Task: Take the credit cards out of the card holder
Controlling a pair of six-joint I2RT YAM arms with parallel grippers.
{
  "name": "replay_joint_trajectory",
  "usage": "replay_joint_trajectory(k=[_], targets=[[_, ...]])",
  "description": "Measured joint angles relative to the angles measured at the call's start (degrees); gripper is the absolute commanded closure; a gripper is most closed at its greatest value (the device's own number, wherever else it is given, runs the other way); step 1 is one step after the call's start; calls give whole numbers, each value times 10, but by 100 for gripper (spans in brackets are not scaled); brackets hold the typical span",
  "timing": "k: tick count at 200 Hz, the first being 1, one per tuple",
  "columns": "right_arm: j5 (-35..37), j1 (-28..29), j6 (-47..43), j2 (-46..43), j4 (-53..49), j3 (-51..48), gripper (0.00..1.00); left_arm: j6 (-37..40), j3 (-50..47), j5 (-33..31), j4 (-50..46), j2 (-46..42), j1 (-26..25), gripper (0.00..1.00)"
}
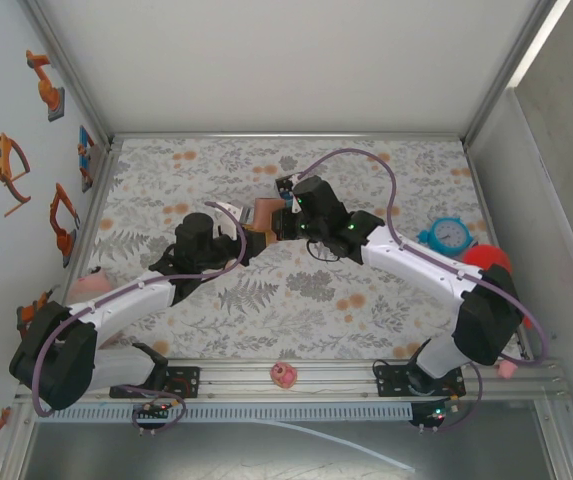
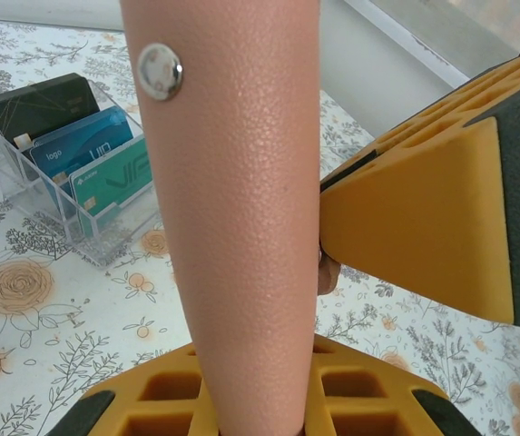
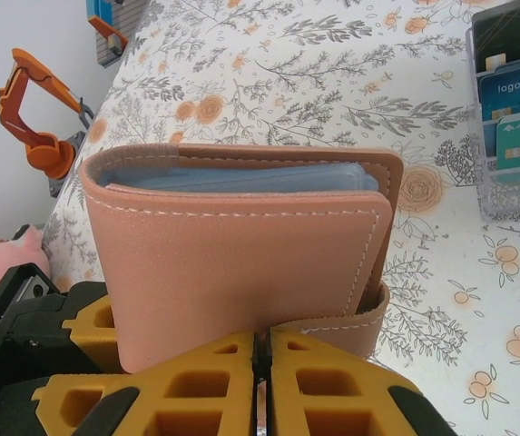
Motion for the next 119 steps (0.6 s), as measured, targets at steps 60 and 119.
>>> replay_joint_trajectory(k=[60,119], targets=[[1,0,-2,-14,9,-14,90,-9,-3,7,10,0,1,100],[14,-3,-12,-35,5,-41,100,-38,-14,23,66,-2,26,100]])
